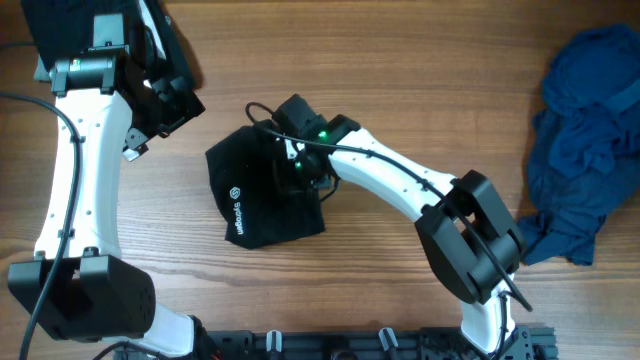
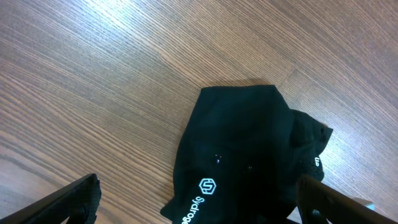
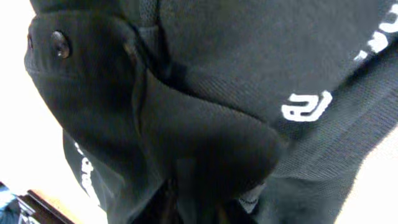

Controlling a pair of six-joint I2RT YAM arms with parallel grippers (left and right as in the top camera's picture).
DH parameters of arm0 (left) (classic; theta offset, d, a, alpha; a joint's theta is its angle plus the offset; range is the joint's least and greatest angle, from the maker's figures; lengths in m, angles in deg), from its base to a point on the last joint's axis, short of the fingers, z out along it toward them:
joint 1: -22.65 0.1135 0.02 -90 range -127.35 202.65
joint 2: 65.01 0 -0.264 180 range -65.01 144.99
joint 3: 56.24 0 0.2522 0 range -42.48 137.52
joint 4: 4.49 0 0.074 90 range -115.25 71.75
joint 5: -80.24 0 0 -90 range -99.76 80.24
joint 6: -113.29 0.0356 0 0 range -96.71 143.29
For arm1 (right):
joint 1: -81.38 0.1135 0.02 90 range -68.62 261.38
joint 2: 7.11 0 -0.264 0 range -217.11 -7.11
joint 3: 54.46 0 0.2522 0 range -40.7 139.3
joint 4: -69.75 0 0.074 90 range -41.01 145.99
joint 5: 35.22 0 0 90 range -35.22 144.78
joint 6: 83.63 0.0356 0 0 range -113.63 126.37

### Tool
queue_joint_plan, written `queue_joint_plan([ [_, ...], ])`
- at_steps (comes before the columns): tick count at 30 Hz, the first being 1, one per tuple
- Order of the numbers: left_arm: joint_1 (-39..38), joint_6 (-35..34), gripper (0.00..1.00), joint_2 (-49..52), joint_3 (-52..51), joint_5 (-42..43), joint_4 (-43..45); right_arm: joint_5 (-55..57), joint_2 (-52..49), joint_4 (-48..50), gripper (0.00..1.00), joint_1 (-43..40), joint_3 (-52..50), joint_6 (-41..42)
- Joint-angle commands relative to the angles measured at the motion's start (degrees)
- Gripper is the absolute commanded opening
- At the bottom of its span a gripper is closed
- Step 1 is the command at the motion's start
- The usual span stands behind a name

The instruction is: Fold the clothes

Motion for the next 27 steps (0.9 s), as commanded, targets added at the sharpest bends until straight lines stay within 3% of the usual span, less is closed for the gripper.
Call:
queue_joint_plan([
  [1, -0.44, 0.92, 1.0, 0.26, 0.02, 0.66, 0.0, 0.2, 1.86, -1.68, 0.4, -4.22, 0.35, -0.15],
  [3, -0.44, 0.92, 1.0, 0.26, 0.02, 0.66, 0.0, 0.96, 2.6, -2.73, 0.56, -6.38, 0.35, -1.01],
  [12, -0.44, 0.9, 1.0, 0.26, 0.02, 0.66, 0.02, -3.76, 7.69, -2.97, 0.83, -16.02, 0.39, -6.32],
  [15, -0.44, 0.9, 1.0, 0.26, 0.02, 0.68, 0.02, -7.34, 7.32, -2.91, 0.79, -17.42, 0.31, -8.15],
  [19, -0.44, 0.9, 1.0, 0.26, 0.02, 0.68, 0.0, -7.65, 7.28, -2.16, 0.6, -17.49, -1.36, -7.65],
  [27, -0.44, 0.9, 1.0, 0.26, 0.02, 0.7, -0.04, -7.61, 7.19, 3.91, 0.54, -16.26, -5.6, -3.23],
])
